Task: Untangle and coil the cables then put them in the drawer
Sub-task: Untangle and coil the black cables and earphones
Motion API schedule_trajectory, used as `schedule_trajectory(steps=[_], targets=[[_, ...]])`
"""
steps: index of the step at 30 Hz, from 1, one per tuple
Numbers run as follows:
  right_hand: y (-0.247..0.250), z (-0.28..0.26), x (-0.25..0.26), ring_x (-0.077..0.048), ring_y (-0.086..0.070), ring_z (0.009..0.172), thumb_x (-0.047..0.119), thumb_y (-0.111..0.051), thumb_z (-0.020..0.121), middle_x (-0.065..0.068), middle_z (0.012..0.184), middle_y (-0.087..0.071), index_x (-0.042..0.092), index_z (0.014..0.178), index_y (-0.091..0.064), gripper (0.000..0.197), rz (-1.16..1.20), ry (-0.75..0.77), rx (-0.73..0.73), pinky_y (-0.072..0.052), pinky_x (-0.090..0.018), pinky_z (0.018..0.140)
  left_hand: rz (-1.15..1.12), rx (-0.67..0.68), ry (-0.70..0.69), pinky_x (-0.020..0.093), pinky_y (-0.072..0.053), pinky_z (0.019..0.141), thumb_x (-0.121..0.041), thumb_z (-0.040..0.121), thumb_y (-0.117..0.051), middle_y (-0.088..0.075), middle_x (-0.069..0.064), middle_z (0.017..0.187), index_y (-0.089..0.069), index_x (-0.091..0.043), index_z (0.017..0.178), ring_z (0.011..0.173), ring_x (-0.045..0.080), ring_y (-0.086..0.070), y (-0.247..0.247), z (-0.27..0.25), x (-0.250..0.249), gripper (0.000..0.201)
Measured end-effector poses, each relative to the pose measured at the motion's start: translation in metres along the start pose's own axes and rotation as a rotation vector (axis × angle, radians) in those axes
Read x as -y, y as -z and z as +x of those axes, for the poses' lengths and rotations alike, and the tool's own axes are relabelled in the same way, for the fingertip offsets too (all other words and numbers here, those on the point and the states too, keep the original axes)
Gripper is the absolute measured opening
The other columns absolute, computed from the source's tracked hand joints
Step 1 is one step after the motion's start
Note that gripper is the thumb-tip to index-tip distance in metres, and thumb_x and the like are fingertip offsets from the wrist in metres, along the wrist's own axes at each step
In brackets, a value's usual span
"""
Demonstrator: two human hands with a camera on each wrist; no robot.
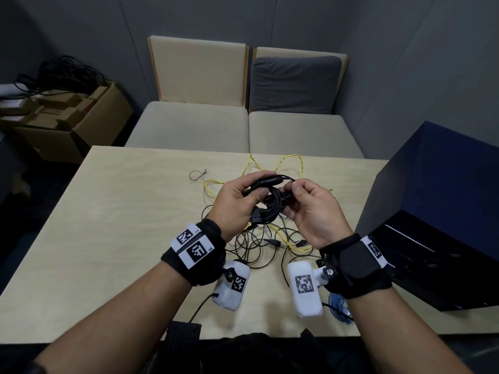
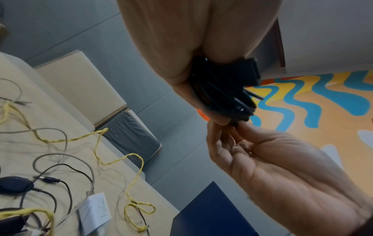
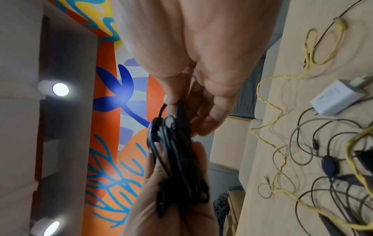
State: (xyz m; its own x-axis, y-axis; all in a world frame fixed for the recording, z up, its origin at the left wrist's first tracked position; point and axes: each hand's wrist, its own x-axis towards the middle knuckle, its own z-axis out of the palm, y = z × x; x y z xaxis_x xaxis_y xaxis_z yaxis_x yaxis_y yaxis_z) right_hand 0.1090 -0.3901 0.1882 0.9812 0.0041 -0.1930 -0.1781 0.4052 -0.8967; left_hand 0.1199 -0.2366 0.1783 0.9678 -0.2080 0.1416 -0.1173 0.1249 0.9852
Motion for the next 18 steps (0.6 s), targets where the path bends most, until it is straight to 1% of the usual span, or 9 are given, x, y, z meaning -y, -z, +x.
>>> schedule_trajectory(steps=[2, 4, 5, 8, 10, 12, 14, 16, 18], targets=[[0.002, 0.000, 0.000, -0.015, -0.065, 0.067, 0.006, -0.041, 0.100, -0.006, 0.075, -0.064, 0.005, 0.083, -0.055, 0.022, 0.022, -0.022, 0.004, -0.056, -0.028, 0.061, -0.011, 0.003, 0.004, 0.033, -0.053, 0.087, 0.006, 0.092, -0.051, -0.071, -0.018, 0.095, -0.065, -0.025, 0.105, 0.092, 0.004, -0.063, 0.000, 0.001, 0.001, 0.037], [0.004, 0.001, 0.000, -0.018, -0.065, 0.069, 0.007, -0.041, 0.099, -0.009, 0.079, -0.062, 0.004, 0.084, -0.055, 0.021, 0.040, -0.042, 0.008, -0.056, -0.030, 0.062, -0.039, 0.010, 0.014, 0.036, -0.053, 0.087, 0.004, 0.093, -0.051, -0.071, -0.014, 0.098, -0.066, -0.023, 0.107, 0.093, 0.008, -0.063, 0.001, 0.002, 0.003, 0.034], [0.004, 0.001, 0.000, -0.020, -0.064, 0.070, 0.007, -0.042, 0.099, -0.010, 0.081, -0.061, 0.004, 0.084, -0.055, 0.020, 0.053, -0.051, 0.008, -0.057, -0.031, 0.062, -0.063, 0.013, 0.020, 0.036, -0.053, 0.086, 0.004, 0.093, -0.050, -0.071, -0.011, 0.101, -0.065, -0.021, 0.108, 0.094, 0.010, -0.062, 0.001, 0.002, 0.004, 0.033], [0.005, 0.000, 0.001, -0.023, -0.064, 0.070, 0.008, -0.041, 0.099, -0.011, 0.084, -0.060, 0.005, 0.084, -0.054, 0.020, 0.083, -0.075, 0.013, -0.057, -0.033, 0.063, -0.113, 0.024, 0.031, 0.028, -0.053, 0.084, 0.004, 0.094, -0.048, -0.070, -0.003, 0.108, -0.063, -0.017, 0.113, 0.097, 0.014, -0.063, 0.000, 0.002, 0.008, 0.031], [0.007, 0.000, 0.003, -0.021, -0.064, 0.068, 0.008, -0.042, 0.099, -0.008, 0.081, -0.060, 0.007, 0.083, -0.054, 0.020, 0.036, -0.081, 0.027, -0.057, -0.032, 0.061, -0.124, 0.031, 0.041, 0.026, -0.052, 0.082, 0.004, 0.094, -0.048, -0.070, -0.004, 0.108, -0.063, -0.017, 0.114, 0.096, 0.014, -0.064, 0.000, 0.002, 0.010, 0.032], [0.009, -0.001, 0.005, -0.019, -0.060, 0.065, 0.008, -0.043, 0.099, -0.003, 0.079, -0.061, 0.010, 0.080, -0.055, 0.022, -0.046, -0.099, 0.034, -0.052, -0.028, 0.057, -0.118, 0.028, 0.058, 0.024, -0.053, 0.079, 0.004, 0.094, -0.048, -0.071, -0.007, 0.107, -0.063, -0.018, 0.114, 0.091, 0.011, -0.065, 0.001, 0.002, 0.012, 0.033], [0.011, 0.000, 0.005, -0.017, -0.058, 0.061, 0.007, -0.043, 0.099, -0.002, 0.082, -0.061, 0.011, 0.078, -0.055, 0.024, -0.078, -0.111, 0.018, -0.048, -0.024, 0.055, -0.100, 0.028, 0.068, 0.027, -0.055, 0.077, 0.004, 0.094, -0.049, -0.070, -0.005, 0.108, -0.063, -0.019, 0.115, 0.089, 0.012, -0.066, 0.001, 0.002, 0.013, 0.034], [0.011, 0.001, 0.004, -0.016, -0.058, 0.062, 0.005, -0.042, 0.099, -0.006, 0.084, -0.059, 0.008, 0.081, -0.055, 0.022, -0.043, -0.094, -0.018, -0.051, -0.022, 0.055, -0.123, 0.045, 0.088, 0.031, -0.057, 0.076, 0.003, 0.095, -0.048, -0.070, -0.005, 0.110, -0.062, -0.020, 0.116, 0.093, 0.015, -0.067, -0.001, 0.002, 0.014, 0.035], [0.007, 0.001, 0.002, -0.016, -0.060, 0.066, 0.004, -0.042, 0.099, -0.008, 0.084, -0.057, 0.005, 0.084, -0.055, 0.019, 0.036, -0.089, -0.049, -0.054, -0.023, 0.057, -0.181, 0.065, 0.095, 0.034, -0.055, 0.083, 0.003, 0.095, -0.046, -0.070, -0.004, 0.112, -0.062, -0.020, 0.116, 0.103, 0.019, -0.065, -0.002, 0.003, 0.014, 0.034]])
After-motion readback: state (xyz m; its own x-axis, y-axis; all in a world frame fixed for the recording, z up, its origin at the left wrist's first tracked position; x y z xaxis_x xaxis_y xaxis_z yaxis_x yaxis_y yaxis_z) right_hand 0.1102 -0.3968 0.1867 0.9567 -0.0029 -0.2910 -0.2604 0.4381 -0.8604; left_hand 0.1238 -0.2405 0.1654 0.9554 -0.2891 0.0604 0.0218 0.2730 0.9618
